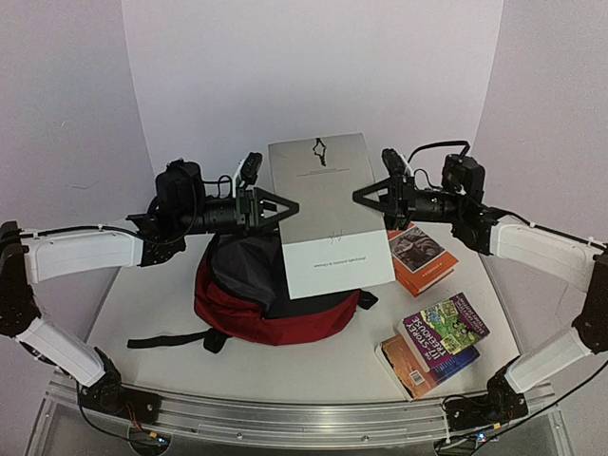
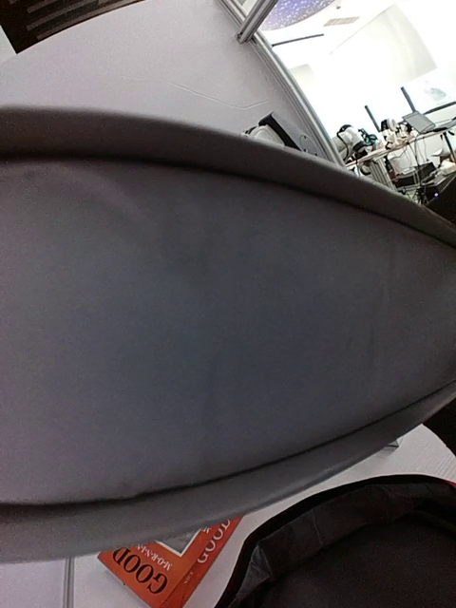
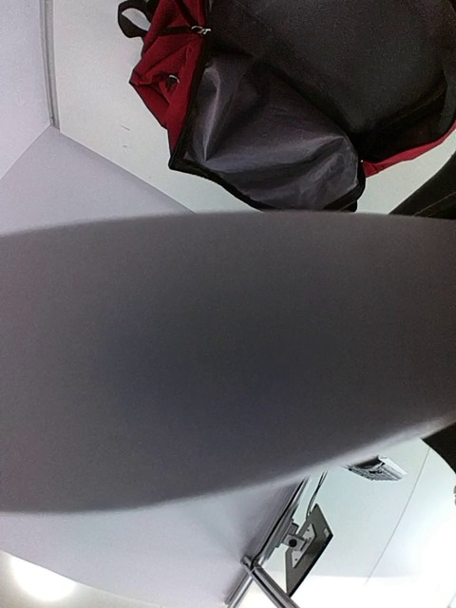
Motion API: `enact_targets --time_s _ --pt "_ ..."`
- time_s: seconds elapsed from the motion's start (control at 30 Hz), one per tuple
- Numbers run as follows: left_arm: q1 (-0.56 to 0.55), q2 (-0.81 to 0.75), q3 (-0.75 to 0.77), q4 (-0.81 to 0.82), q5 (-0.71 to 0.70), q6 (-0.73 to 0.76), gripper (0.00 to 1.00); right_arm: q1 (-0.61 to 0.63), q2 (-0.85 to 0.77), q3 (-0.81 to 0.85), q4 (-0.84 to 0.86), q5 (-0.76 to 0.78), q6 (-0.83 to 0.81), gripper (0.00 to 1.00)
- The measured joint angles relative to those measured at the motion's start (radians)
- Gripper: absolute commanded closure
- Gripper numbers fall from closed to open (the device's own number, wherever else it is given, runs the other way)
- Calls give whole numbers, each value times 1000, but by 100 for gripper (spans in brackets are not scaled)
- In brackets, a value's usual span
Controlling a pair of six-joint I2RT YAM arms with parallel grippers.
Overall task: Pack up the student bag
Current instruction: Pick up the book at the corner of the board.
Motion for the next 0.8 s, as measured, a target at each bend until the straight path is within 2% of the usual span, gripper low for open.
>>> enact_targets --time_s 0.07,0.23,0.33,0.47,0.6,0.8 --pt "-2 -5 -7 3 -17 -3 78 1 10 0 2 9 -1 41" --pt "-8 -29 -30 -10 -97 -26 80 2 19 0 5 47 1 13" --pt "-8 -47 -38 -20 -159 -42 80 2 19 0 12 81 4 3" --pt "-7 -79 -46 -24 -255 -55 80 2 15 -20 47 163 26 2" --pt "-7 -114 -67 -4 -362 -77 83 2 -19 -116 137 262 101 2" --pt "-7 -127 -97 78 -485 -118 83 9 -42 -275 361 376 271 2"
